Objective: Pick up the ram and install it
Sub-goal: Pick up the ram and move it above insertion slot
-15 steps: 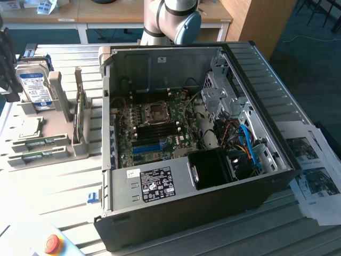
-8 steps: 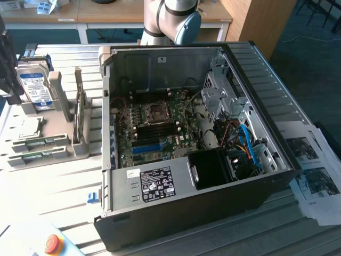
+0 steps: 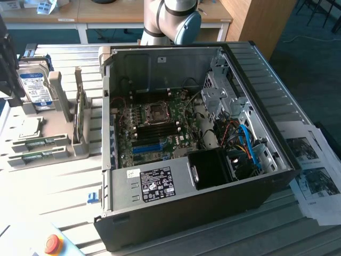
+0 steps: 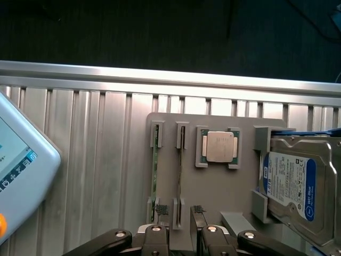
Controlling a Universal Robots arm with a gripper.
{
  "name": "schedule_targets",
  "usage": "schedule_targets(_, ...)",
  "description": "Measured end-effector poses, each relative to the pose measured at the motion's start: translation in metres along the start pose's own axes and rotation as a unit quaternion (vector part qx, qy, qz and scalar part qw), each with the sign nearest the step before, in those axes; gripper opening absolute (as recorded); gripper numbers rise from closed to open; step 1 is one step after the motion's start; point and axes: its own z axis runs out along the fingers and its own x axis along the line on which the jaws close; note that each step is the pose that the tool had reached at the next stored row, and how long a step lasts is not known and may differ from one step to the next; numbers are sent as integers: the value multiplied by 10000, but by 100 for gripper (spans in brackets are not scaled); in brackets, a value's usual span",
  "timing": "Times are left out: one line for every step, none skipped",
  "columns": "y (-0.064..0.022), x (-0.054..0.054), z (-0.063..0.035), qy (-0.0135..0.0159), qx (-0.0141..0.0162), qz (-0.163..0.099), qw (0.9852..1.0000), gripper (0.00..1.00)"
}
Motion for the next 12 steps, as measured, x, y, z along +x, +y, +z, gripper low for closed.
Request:
schedule_targets(0,0,7,0,0,0,10000,29)
schedule_targets(0,0,14,0,0,0,10000,29)
schedule_targets(0,0,22,0,0,0,10000,29)
schedule_targets(0,1,29,0,0,0,10000,29)
schedule_targets(-1,0,36,0,0,0,10000,29)
schedule_targets(-1,1,43,0,0,0,10000,29)
schedule_targets(-1,1,50,0,0,0,10000,29)
schedule_targets(-1,1,56,0,0,0,10000,29)
schedule_targets(-1,1,64,0,0,0,10000,29)
schedule_targets(-1,1,71,0,0,0,10000,29)
schedule_targets(-1,1,78,0,0,0,10000,29)
schedule_targets(-1,1,85,0,0,0,10000,29)
